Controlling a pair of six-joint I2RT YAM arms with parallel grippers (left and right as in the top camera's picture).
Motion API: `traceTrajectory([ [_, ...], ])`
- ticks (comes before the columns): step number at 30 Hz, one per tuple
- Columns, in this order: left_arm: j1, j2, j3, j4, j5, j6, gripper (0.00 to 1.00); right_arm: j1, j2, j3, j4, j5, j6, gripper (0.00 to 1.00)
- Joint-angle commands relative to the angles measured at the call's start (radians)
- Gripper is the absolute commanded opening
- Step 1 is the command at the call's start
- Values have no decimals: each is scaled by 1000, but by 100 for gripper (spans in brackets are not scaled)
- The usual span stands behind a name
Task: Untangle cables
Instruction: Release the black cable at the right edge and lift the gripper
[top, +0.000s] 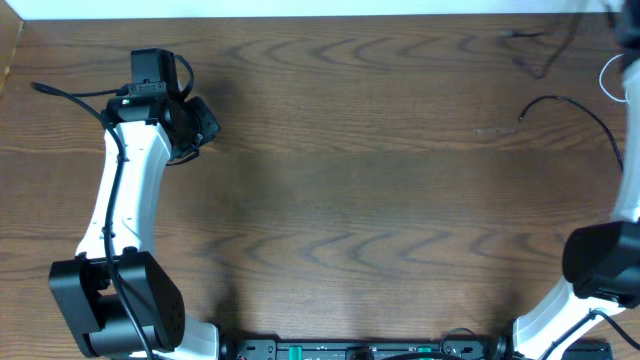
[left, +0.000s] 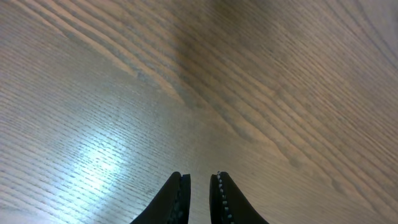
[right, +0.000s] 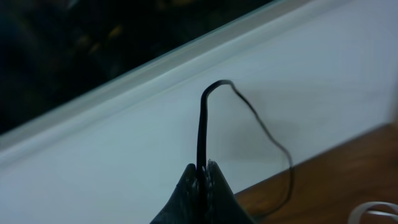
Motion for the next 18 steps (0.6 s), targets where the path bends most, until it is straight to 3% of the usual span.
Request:
traceTrajectory([
  [1,1,0,-12,10,-13,-9,17,-47,16,4,11,55,53,1],
  [11,1,16,-14,11,-13,-8,17,-154,150,3,-73,98,49,4],
  [13,1,18,-14,12,-13,-9,17,-172,170,3,-112,98,49,13],
  [15,1,19,-14,14,-13,-9,17,-187,182,3,-154,98,48,33],
  [18,1,20,-14,23,-13,-9,17,-209,183,3,-220,99,48,52],
])
